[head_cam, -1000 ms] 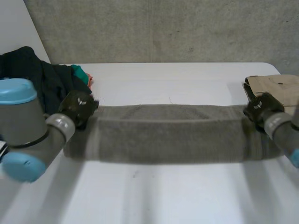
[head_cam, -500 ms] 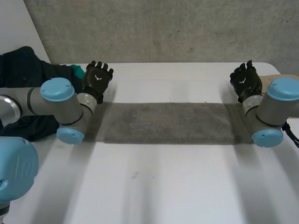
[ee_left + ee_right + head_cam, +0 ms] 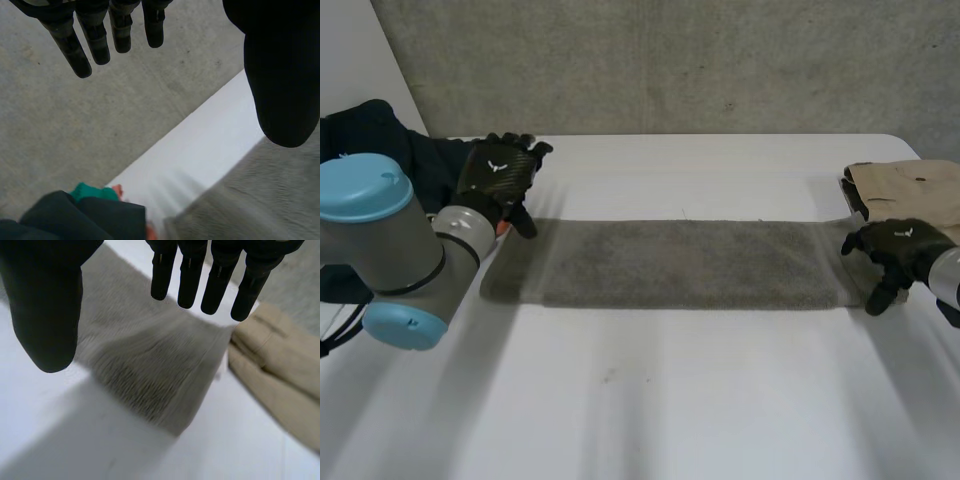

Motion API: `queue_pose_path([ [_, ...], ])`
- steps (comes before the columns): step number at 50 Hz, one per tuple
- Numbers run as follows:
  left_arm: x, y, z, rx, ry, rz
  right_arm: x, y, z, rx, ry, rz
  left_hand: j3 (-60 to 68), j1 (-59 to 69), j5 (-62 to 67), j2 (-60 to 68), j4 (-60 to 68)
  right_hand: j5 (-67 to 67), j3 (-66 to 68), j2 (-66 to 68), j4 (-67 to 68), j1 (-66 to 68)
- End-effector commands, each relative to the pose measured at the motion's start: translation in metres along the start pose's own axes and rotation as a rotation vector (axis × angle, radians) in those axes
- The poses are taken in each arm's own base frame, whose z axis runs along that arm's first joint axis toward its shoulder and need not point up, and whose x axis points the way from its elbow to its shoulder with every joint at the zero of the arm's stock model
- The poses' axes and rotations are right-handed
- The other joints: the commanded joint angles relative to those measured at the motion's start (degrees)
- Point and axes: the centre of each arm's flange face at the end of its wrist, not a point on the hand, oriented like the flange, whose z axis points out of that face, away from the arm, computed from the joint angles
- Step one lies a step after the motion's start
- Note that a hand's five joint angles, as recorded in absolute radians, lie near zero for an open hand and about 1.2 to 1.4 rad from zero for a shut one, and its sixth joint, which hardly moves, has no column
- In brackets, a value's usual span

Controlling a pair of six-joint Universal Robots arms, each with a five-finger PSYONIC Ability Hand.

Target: Fold the laundry.

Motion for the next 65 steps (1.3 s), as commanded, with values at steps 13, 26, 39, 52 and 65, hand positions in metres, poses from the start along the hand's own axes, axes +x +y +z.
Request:
queue_pose_path([
  [13, 0.007, -0.007, -0.009, 0.010, 0.016, -0.009, 0.037, 0.038, 0.028, -0.047, 0.248, -0.110, -2.40, -1.56, -2.79, -1.89, -1.73, 54.26, 55.16, 55.91, 54.73, 55.09],
  [26, -0.003, -0.023, -0.021, 0.035, -0.008, -0.009, 0.088, 0.038, 0.005, -0.108, 0.378, -0.355, -2.40, -1.56, -2.79, -1.89, -1.73, 54.26, 55.16, 55.91, 54.73, 55.09],
  [39, 0.010, -0.020, -0.033, 0.028, 0.076, -0.069, 0.036, 0.021, 0.004, 0.113, 0.070, -0.055, -2.40, -1.56, -2.79, -1.89, -1.73, 2.17, 3.07, 3.82, 2.64, 3.00],
  [52, 0.013, -0.018, -0.035, 0.023, 0.087, -0.073, 0.024, 0.044, 0.032, 0.055, 0.024, -0.045, -2.40, -1.56, -2.79, -1.89, -1.73, 12.75, 13.66, 14.41, 13.23, 13.58],
  [65, 0.012, -0.018, -0.036, 0.023, 0.086, -0.071, 0.058, 0.040, 0.032, 0.035, 0.308, -0.151, -2.40, -1.56, -2.79, -1.89, -1.73, 54.26, 55.16, 55.91, 54.73, 55.09],
])
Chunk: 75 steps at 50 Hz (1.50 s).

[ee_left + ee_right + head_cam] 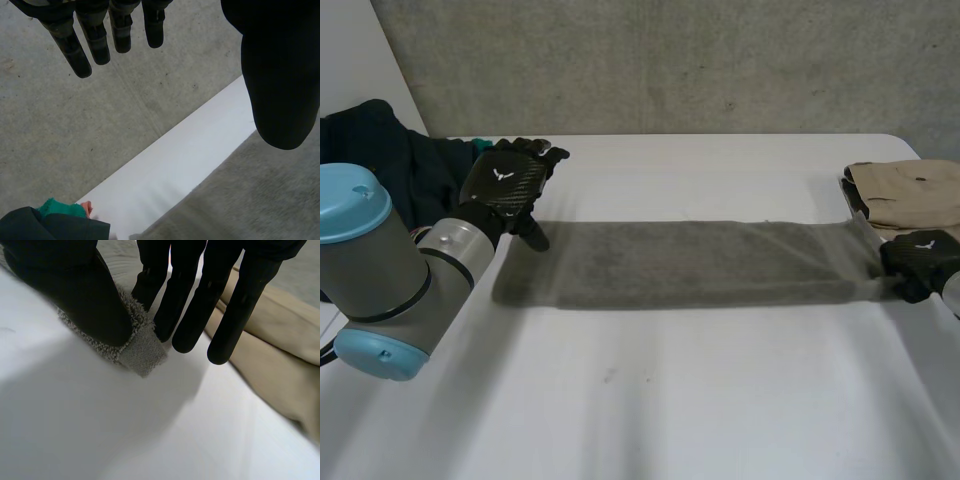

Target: Fold the laundry.

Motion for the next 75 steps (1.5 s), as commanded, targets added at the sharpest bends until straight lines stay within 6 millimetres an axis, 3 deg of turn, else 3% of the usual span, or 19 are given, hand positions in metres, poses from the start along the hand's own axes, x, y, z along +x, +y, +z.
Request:
queue_pose_path([
  [1, 0.000, -0.002, -0.002, 0.003, -0.001, 0.001, 0.032, -0.010, -0.007, -0.010, 0.250, -0.105, -2.40, -1.57, -2.79, -1.88, -1.73, 13.97, 12.06, 12.49, 11.64, 16.23],
  [7, -0.004, -0.010, -0.006, 0.022, -0.013, 0.004, 0.068, -0.017, -0.019, -0.069, 0.383, -0.339, -2.40, -1.57, -2.79, -1.88, -1.73, 13.97, 12.06, 12.49, 11.64, 16.23],
  [12, -0.007, -0.017, -0.010, 0.038, -0.023, 0.007, 0.062, -0.033, -0.019, -0.048, 0.421, -0.471, -2.40, -1.57, -2.79, -1.88, -1.73, 13.97, 12.06, 12.49, 11.64, 16.23],
  [17, -0.009, -0.024, -0.014, 0.051, -0.030, 0.006, -0.016, -0.111, -0.024, 0.278, 0.347, -0.581, -2.40, -1.57, -2.79, -1.88, -1.73, 13.97, 12.06, 12.49, 11.64, 16.23],
  [18, -0.009, -0.025, -0.015, 0.056, -0.031, 0.006, -0.047, -0.131, -0.029, 0.398, 0.305, -0.615, -2.40, -1.57, -2.79, -1.88, -1.73, 13.97, 12.06, 12.49, 11.64, 16.23],
  [23, -0.010, -0.030, -0.021, 0.066, -0.035, -0.006, -0.134, -0.167, -0.049, 0.676, 0.147, -0.705, -2.40, -1.57, -2.79, -1.88, -1.73, 13.97, 12.06, 12.49, 11.64, 16.23],
  [29, -0.007, -0.027, -0.026, 0.054, -0.029, -0.015, -0.280, -0.152, -0.075, 0.881, -0.207, -0.823, -2.40, -1.57, -2.79, -1.88, -1.73, 13.97, 12.06, 12.49, 11.64, 16.23],
  [32, -0.007, -0.025, -0.027, 0.048, -0.026, -0.016, -0.323, -0.132, -0.084, 0.893, -0.331, -0.867, -2.40, -1.57, -2.79, -1.88, -1.73, 13.97, 12.06, 12.49, 11.64, 16.23],
  [36, -0.007, -0.024, -0.027, 0.045, -0.026, -0.018, -0.339, -0.114, -0.084, 0.858, -0.406, -0.884, -2.40, -1.57, -2.79, -1.88, -1.73, 13.97, 12.06, 12.49, 11.64, 16.23],
  [39, -0.007, -0.023, -0.025, 0.046, -0.027, -0.018, -0.336, -0.117, -0.083, 0.844, -0.384, -0.875, -2.40, -1.57, -2.79, -1.88, -1.73, -5.31, -7.23, -6.79, -7.64, -3.05],
  [40, -0.006, -0.024, -0.025, 0.048, -0.024, -0.017, -0.332, -0.120, -0.084, 0.826, -0.371, -0.855, -2.40, -1.57, -2.79, -1.88, -1.73, -49.28, -51.19, -50.76, -51.60, -47.02],
  [41, -0.006, -0.025, -0.025, 0.050, -0.023, -0.017, -0.327, -0.122, -0.084, 0.803, -0.353, -0.831, -2.40, -1.57, -2.79, -1.88, -1.73, -56.03, -57.94, -57.51, -58.36, -53.77],
  [44, -0.004, -0.026, -0.024, 0.056, -0.018, -0.016, -0.316, -0.130, -0.088, 0.744, -0.308, -0.744, -2.40, -1.57, -2.79, -1.88, -1.73, -56.03, -57.94, -57.51, -58.36, -53.77],
  [51, -0.003, -0.029, -0.022, 0.074, -0.018, -0.012, -0.230, -0.140, -0.081, 0.499, -0.227, -0.308, -2.40, -1.57, -2.79, -1.88, -1.73, -56.03, -57.94, -57.51, -58.36, -53.77],
  [61, 0.007, -0.023, -0.021, 0.068, 0.009, -0.014, -0.181, -0.071, -0.057, 0.153, -0.226, -0.159, -2.40, -1.57, -2.79, -1.88, -1.73, -56.03, -57.94, -57.51, -58.36, -53.77],
  [64, 0.009, -0.022, -0.021, 0.063, 0.015, -0.015, -0.160, -0.051, -0.048, 0.089, -0.173, -0.215, -2.40, -1.57, -2.79, -1.88, -1.73, -4.79, -6.70, -6.27, -7.12, -2.53],
  [67, 0.010, -0.022, -0.022, 0.062, 0.017, -0.015, -0.149, -0.049, -0.044, 0.088, -0.119, -0.234, -2.40, -1.57, -2.79, -1.88, -1.73, 13.97, 12.06, 12.49, 11.64, 16.23],
  [70, 0.010, -0.022, -0.022, 0.065, 0.014, -0.014, -0.141, -0.061, -0.040, 0.165, -0.013, -0.257, -2.40, -1.57, -2.79, -1.88, -1.73, 13.97, 12.06, 12.49, 11.64, 16.23],
  [75, 0.009, -0.025, -0.023, 0.073, 0.014, -0.012, -0.123, -0.115, -0.059, 0.372, 0.129, -0.268, -2.40, -1.57, -2.79, -1.88, -1.73, 13.97, 12.06, 12.49, 11.64, 16.23],
])
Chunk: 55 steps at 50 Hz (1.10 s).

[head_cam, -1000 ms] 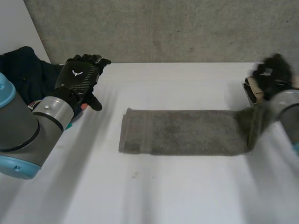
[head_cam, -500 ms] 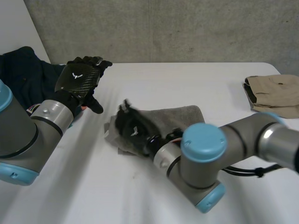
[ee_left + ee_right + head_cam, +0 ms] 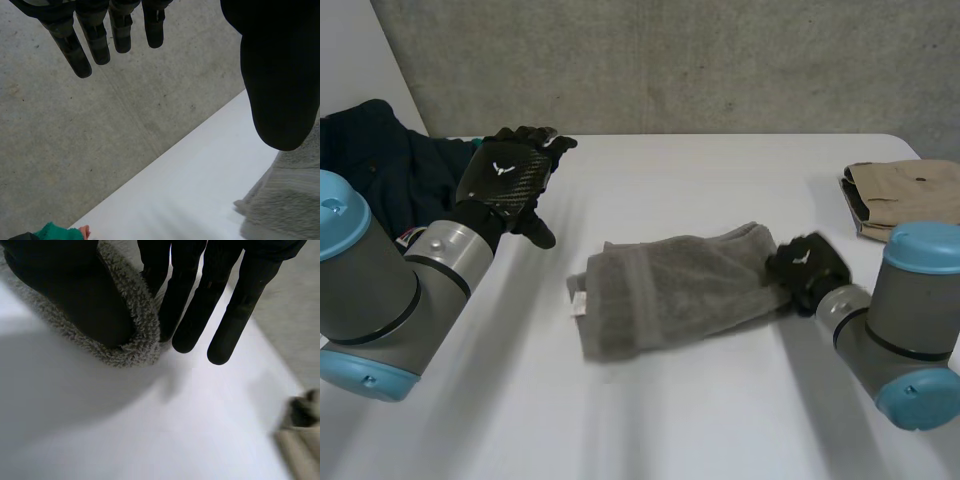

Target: Fold the laundry.

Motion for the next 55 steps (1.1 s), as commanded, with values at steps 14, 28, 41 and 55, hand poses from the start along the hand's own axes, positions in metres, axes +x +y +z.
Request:
queue_pose_path([
  [14, -0.001, -0.003, -0.004, -0.004, -0.012, -0.001, -0.152, -0.094, -0.050, 0.559, -0.325, -0.471, -2.40, -1.56, -2.79, -1.88, -1.74, 13.70, 11.96, 13.34, 11.49, 19.00],
  [28, 0.016, -0.029, -0.003, 0.063, -0.042, -0.121, -0.052, -0.113, -0.047, 0.430, -0.271, 0.185, -0.67, 0.17, -1.06, -0.16, -0.01, -56.30, -58.04, -56.66, -58.51, -51.00],
  [41, 0.122, -0.013, 0.011, 0.013, 0.156, -0.156, 0.014, -0.092, -0.026, 0.202, -0.122, 0.557, -0.67, 0.17, -1.06, -0.16, -0.01, -56.30, -58.04, -56.66, -58.51, -51.00],
  [55, 0.129, 0.065, 0.037, -0.251, 0.045, -0.062, -0.006, -0.079, -0.001, 0.077, -0.219, 0.549, -0.67, 0.17, -1.06, -0.16, -0.01, -56.30, -58.04, -56.66, -58.51, -51.00],
])
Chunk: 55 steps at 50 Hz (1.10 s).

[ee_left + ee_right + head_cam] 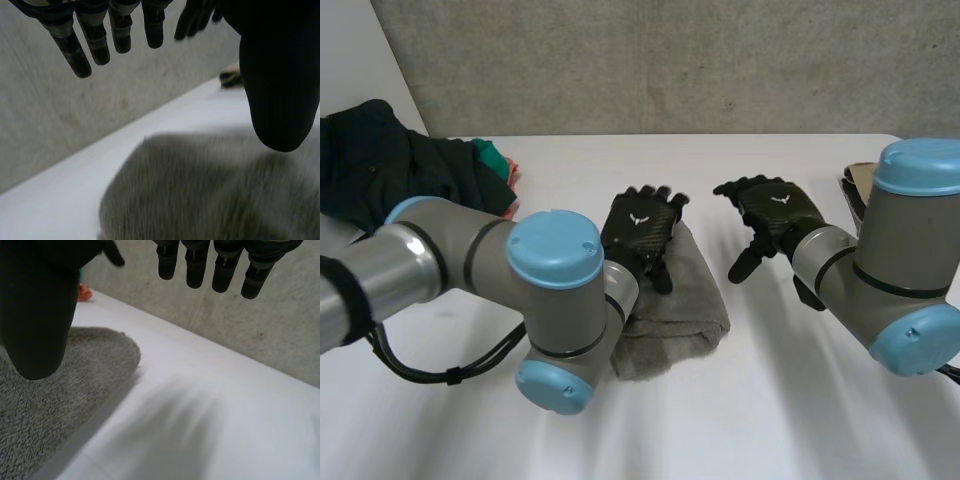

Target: Fold the laundry.

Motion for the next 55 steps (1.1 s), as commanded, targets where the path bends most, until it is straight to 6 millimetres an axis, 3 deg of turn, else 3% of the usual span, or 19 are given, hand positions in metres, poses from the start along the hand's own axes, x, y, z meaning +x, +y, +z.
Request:
queue_pose_path([
  [1, -0.014, 0.031, 0.001, -0.138, -0.094, 0.059, -0.014, 0.015, 0.009, -0.080, -0.108, 0.015, -0.67, 0.17, -1.06, -0.16, -0.01, -2.82, -2.13, -2.12, -2.30, -2.75],
  [4, -0.016, 0.040, -0.009, -0.188, -0.128, 0.082, -0.020, 0.024, 0.013, -0.114, -0.154, 0.027, -0.84, 0.00, -1.23, -0.32, -0.18, -2.82, -2.13, -2.12, -2.30, -2.75],
  [10, -0.022, 0.034, -0.027, -0.211, -0.174, 0.090, -0.044, 0.037, 0.020, -0.134, -0.205, 0.003, -1.18, -0.34, -1.56, -0.66, -0.52, -2.82, -2.13, -2.12, -2.30, -2.75],
  [21, -0.038, 0.054, -0.036, -0.295, -0.224, 0.112, -0.039, 0.063, 0.035, -0.186, -0.136, -0.156, -1.01, -0.17, -1.40, -0.49, -0.35, -2.82, -2.13, -2.12, -2.30, -2.75],
  [28, -0.038, 0.055, -0.042, -0.318, -0.211, 0.127, -0.036, 0.051, 0.029, -0.168, -0.077, -0.247, -1.01, -0.17, -1.39, -0.49, -0.35, -2.82, -2.13, -2.12, -2.30, -2.75],
  [34, -0.048, 0.013, -0.038, -0.206, -0.217, 0.097, -0.042, 0.015, 0.009, -0.056, -0.068, -0.266, -2.02, -1.18, -2.40, -1.50, -1.36, -2.82, -2.13, -2.12, -2.30, -2.75],
  [41, -0.064, -0.051, -0.031, -0.012, -0.106, 0.061, -0.061, 0.009, -0.016, 0.053, -0.098, -0.307, -2.35, -1.52, -2.74, -1.84, -1.70, -2.82, -2.13, -2.12, -2.30, -2.75],
  [44, -0.070, -0.072, -0.031, 0.057, -0.044, 0.062, -0.068, 0.026, -0.032, 0.027, -0.124, -0.340, -1.85, -1.01, -2.24, -1.33, -1.19, -2.82, -2.13, -2.12, -2.30, -2.75],
  [48, -0.071, -0.095, -0.031, 0.125, 0.076, 0.069, -0.086, 0.062, -0.051, -0.007, -0.196, -0.363, -1.18, -0.34, -1.57, -0.66, -0.52, -2.82, -2.13, -2.12, -2.30, -2.75],
  [55, -0.052, -0.113, -0.040, 0.116, 0.342, 0.066, -0.111, 0.090, -0.054, 0.101, -0.228, -0.387, -1.35, -0.51, -1.73, -0.83, -0.69, -2.82, -2.13, -2.12, -2.30, -2.75],
])
